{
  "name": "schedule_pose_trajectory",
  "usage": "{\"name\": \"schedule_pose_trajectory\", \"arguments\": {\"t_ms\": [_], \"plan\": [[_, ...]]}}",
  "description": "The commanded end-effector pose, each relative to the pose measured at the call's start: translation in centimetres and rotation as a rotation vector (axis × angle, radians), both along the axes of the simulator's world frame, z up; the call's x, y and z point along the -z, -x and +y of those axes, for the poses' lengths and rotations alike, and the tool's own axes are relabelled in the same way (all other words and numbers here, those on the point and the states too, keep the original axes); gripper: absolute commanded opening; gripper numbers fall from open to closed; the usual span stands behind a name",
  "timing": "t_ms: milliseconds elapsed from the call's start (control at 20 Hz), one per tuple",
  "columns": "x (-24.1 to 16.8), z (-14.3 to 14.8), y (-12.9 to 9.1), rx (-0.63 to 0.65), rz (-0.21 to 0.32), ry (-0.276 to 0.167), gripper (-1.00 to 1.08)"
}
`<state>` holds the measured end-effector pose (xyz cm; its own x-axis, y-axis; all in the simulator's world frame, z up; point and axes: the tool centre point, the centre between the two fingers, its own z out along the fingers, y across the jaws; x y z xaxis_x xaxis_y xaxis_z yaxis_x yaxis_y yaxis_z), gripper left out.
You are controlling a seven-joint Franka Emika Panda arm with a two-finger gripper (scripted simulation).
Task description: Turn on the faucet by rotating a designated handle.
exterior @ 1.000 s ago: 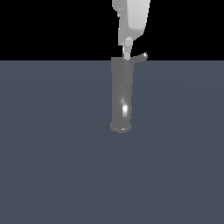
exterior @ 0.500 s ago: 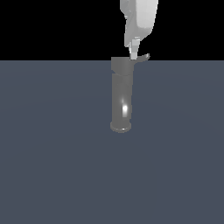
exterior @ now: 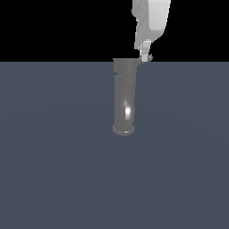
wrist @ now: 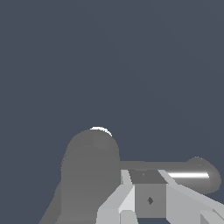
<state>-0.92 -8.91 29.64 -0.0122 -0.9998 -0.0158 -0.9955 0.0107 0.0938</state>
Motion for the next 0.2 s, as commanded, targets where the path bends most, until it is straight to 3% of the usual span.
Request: {"name": "schedule_pose_trajectory", "arguments": {"t_ms": [0, 150], "plan": [[-0.13, -2.73, -4.24, 0.033, -0.092, 0.017, -1.00], [-0.14, -3.31, -4.68, 0.039, -0.093, 0.018, -1.00]]}}
